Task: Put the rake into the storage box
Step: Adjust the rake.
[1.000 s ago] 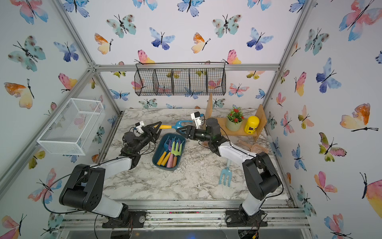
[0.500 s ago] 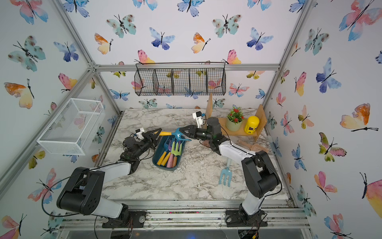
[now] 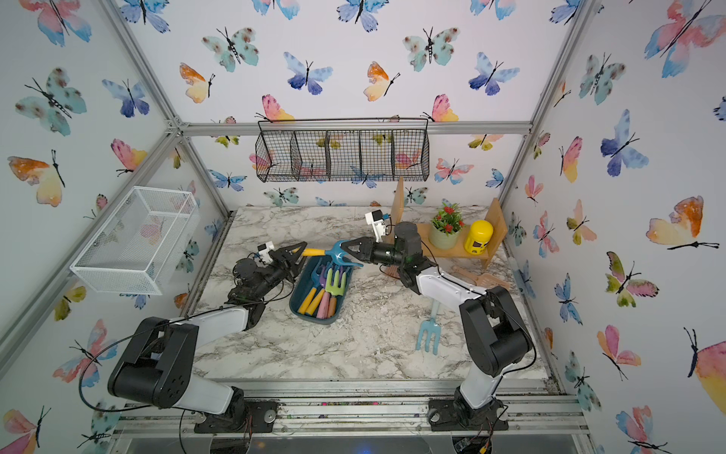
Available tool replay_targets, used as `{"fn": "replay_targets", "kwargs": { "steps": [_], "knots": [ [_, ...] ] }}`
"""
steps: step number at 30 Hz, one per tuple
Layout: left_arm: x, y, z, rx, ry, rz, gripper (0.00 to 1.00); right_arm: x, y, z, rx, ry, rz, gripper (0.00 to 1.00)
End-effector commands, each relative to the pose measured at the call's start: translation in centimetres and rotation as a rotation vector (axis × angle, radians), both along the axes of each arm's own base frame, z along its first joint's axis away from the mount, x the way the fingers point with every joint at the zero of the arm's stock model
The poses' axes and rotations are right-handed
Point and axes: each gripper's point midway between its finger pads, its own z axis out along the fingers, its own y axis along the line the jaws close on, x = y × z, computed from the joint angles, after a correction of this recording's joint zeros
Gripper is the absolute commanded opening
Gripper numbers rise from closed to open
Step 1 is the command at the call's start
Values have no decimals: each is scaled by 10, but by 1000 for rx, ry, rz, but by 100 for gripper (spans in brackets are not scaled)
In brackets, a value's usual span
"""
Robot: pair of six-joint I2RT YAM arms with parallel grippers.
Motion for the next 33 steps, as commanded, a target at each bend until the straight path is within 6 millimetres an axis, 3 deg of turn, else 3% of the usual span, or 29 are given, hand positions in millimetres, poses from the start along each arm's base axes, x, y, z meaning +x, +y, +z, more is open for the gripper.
{"fn": "replay_targets", "kwargs": {
  "steps": [1, 4, 9, 11, 20, 27, 33],
  "knots": [
    [-1, -6, -11, 73, -13, -29, 0, -3, 1, 22, 30, -86, 16, 2],
    [-1, -6, -11, 66, -11, -29, 2, -5, 0, 23, 30, -93, 16, 2],
    [-4, -8, -4, 65, -35, -61, 49, -7, -1, 23, 18, -100, 20, 2],
    [-3, -8, 1, 85, -58, -78, 57, -8, -2, 20, 6, -96, 22, 2],
    [-12, -8, 9, 426, -170, -225, 61, -18, -5, 8, -81, -88, 71, 2],
    [-19, 9, 10, 865, -312, -361, 61, -22, -14, 2, -131, -62, 128, 2],
    [-23, 11, 18, 967, -442, -390, 60, -31, -15, -6, -153, -12, 210, 2]
  ]
}}
